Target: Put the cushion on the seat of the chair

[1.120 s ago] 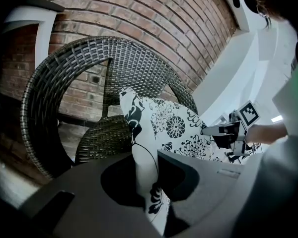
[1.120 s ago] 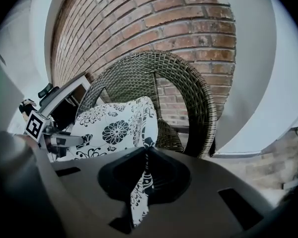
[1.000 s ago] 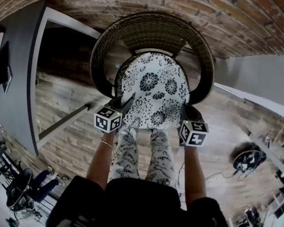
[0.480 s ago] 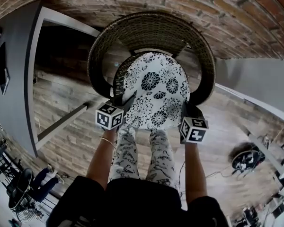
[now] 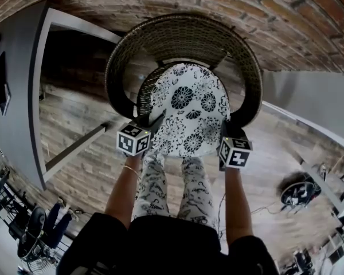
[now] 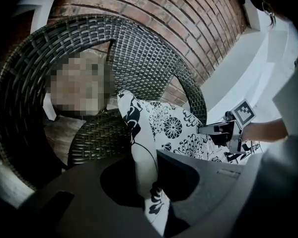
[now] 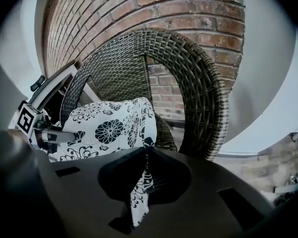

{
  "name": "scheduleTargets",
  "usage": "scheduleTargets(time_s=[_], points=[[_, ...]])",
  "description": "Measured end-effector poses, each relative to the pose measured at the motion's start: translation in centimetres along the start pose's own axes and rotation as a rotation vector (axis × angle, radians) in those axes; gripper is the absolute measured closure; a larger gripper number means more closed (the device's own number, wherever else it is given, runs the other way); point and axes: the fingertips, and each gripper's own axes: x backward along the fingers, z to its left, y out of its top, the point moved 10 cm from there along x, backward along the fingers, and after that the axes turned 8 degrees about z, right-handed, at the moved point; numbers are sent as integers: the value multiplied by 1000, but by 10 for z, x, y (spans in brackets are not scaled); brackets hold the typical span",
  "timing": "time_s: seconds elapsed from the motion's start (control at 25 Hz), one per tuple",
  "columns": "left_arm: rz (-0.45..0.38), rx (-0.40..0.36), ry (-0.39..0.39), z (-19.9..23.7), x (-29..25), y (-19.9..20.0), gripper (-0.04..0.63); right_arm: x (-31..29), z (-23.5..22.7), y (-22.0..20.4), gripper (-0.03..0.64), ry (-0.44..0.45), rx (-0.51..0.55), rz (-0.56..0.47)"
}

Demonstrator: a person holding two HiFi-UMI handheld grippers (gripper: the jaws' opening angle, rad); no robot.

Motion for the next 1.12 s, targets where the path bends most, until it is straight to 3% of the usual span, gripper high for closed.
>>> scheduleTargets(time_s=[0.72, 1.12], points=[[11, 32, -6, 2, -13, 5, 551, -8, -5, 6, 593, -60, 8, 0], [11, 55, 2, 2, -17, -1, 551, 0, -9, 7, 541, -48, -8, -37]])
